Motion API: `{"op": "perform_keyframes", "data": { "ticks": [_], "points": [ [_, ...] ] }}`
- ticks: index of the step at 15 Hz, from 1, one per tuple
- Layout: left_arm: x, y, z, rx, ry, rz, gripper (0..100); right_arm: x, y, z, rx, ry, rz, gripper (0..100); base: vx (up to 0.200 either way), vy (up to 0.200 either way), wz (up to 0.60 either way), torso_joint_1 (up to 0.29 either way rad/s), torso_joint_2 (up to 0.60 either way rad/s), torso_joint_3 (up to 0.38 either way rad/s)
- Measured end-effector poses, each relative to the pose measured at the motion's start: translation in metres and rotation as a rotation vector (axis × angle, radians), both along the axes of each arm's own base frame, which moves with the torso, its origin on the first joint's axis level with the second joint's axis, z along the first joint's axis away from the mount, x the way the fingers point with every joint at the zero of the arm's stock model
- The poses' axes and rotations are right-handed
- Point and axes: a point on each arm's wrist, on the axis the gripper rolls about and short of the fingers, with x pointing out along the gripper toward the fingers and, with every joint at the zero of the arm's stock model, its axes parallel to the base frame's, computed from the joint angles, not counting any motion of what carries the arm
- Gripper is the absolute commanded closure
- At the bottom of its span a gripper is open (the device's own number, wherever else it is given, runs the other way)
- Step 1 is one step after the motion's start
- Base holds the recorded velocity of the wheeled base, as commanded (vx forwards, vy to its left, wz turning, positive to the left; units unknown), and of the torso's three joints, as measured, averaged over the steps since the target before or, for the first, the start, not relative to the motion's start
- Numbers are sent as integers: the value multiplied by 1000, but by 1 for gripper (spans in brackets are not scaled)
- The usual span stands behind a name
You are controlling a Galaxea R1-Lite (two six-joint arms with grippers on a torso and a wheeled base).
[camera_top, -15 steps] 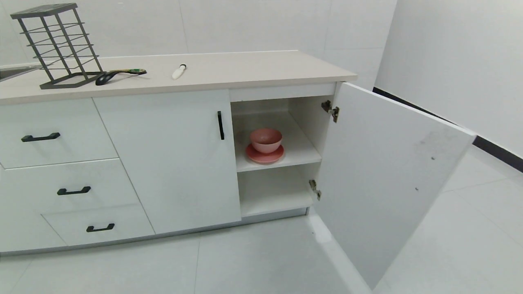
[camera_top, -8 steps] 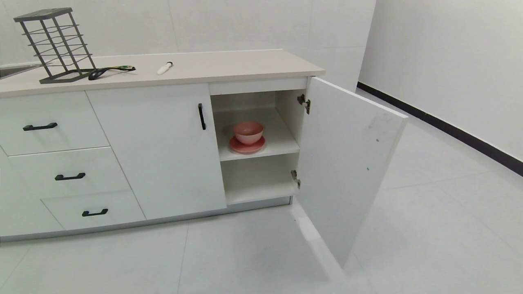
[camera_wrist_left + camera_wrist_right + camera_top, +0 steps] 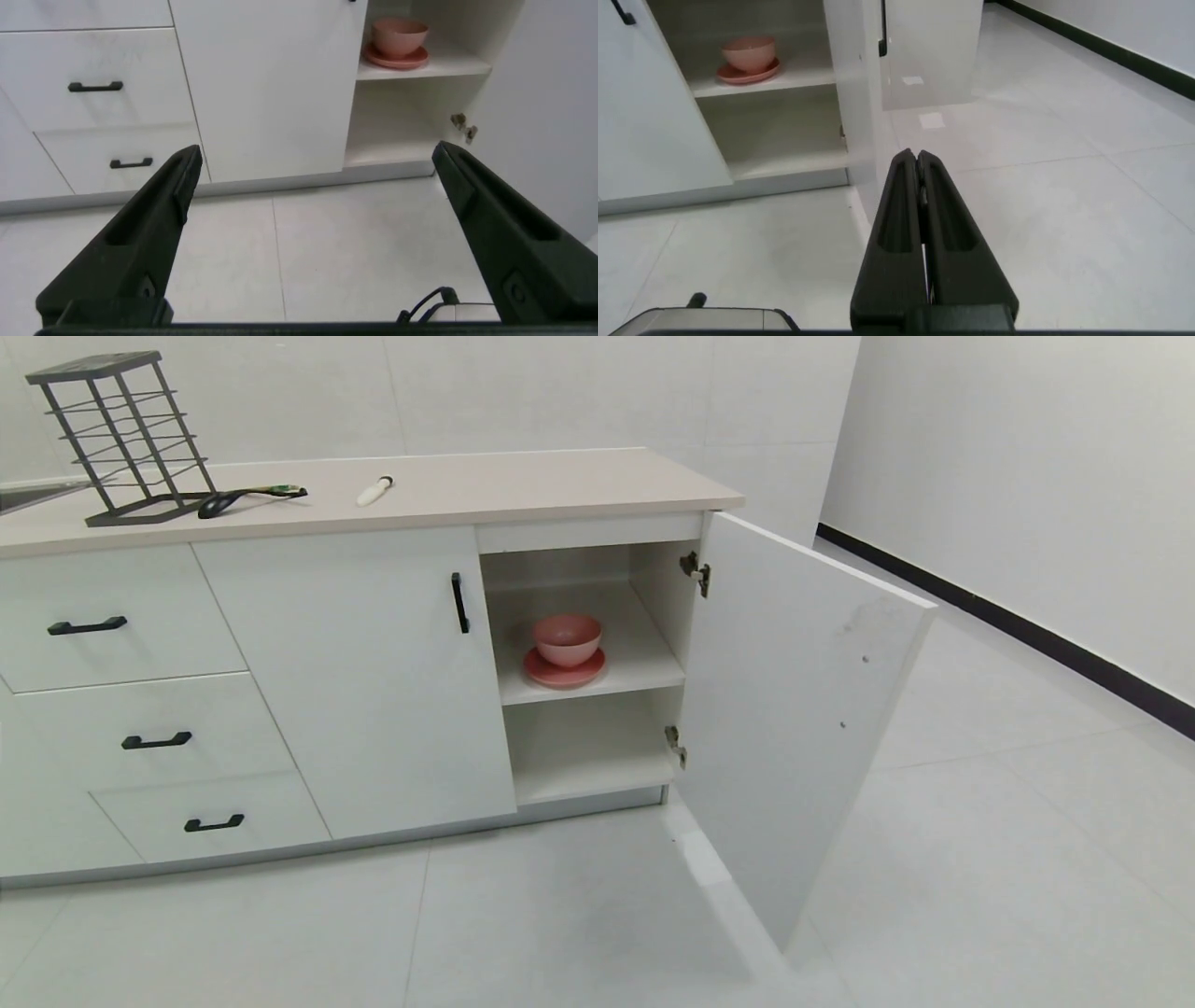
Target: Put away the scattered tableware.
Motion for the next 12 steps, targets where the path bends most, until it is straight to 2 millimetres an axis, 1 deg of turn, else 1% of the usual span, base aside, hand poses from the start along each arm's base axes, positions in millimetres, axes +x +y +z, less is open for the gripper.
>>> {"op": "perform_keyframes", "data": {
  "ticks": [2, 6, 8, 9, 12],
  "points": [
    [0, 0, 0, 0, 0, 0, 0, 0, 0, 0, 0, 0, 1, 100, 0, 0, 0, 0, 0, 0],
    [0, 0, 0, 2, 0, -1, 0, 0, 0, 0, 0, 0, 0, 100, 200, 0, 0, 1, 2, 4],
    [0, 0, 0, 4, 0, -1, 0, 0, 0, 0, -1, 0, 0, 100, 200, -200, 0, 0, 7, 2],
    [0, 0, 0, 8, -1, -1, 0, 0, 0, 0, -1, 1, 1, 100, 0, -200, 0, 2, 2, 2],
    [0, 0, 0, 5, -1, -4, 0, 0, 0, 0, -1, 3, 1, 100, -200, -200, 0, 9, 6, 2]
  ]
}}
